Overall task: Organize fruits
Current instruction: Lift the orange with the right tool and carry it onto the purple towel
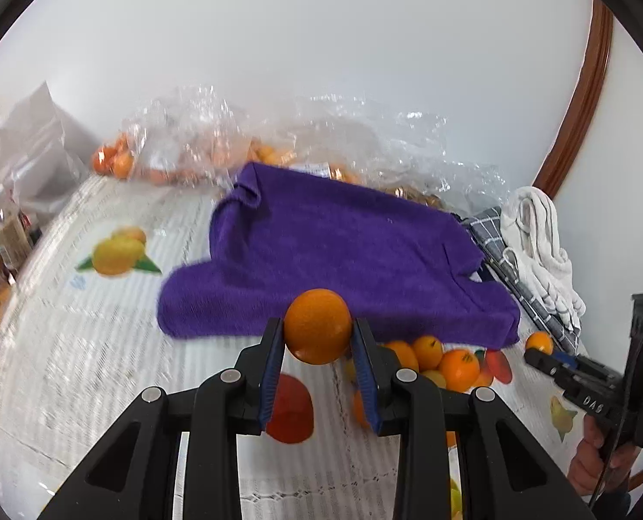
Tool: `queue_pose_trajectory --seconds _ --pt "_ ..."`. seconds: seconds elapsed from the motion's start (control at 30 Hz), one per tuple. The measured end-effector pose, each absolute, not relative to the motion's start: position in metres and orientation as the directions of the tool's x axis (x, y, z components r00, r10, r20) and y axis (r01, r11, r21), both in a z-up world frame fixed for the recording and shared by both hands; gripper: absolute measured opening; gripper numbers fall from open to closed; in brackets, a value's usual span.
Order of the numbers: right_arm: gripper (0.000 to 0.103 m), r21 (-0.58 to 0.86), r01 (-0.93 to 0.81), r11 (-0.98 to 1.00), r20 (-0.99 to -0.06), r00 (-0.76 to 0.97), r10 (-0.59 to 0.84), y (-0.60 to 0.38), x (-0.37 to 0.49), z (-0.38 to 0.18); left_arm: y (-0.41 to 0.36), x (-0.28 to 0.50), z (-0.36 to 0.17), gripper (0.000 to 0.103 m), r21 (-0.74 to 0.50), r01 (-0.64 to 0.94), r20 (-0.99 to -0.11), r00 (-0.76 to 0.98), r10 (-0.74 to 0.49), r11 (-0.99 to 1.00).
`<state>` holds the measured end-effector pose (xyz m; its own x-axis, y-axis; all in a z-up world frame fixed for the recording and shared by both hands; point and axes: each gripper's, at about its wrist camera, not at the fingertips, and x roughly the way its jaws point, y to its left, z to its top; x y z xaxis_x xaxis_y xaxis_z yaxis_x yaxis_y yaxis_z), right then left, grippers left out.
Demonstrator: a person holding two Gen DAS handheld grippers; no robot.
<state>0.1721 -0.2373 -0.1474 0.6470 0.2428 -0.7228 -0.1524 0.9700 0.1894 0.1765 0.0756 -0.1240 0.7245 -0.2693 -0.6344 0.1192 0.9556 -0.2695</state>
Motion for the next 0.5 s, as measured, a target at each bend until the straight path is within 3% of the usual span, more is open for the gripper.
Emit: queue_pose_trajectory --seconds 0.5 --pt "0.034 0.181 -0.14 0.973 -0.638 0.736 0.225 -0.235 0.241 -0.069 0.073 0.243 -0.063 0.03 -0.205 0.079 -0.633 0.749 -0.193 0.976"
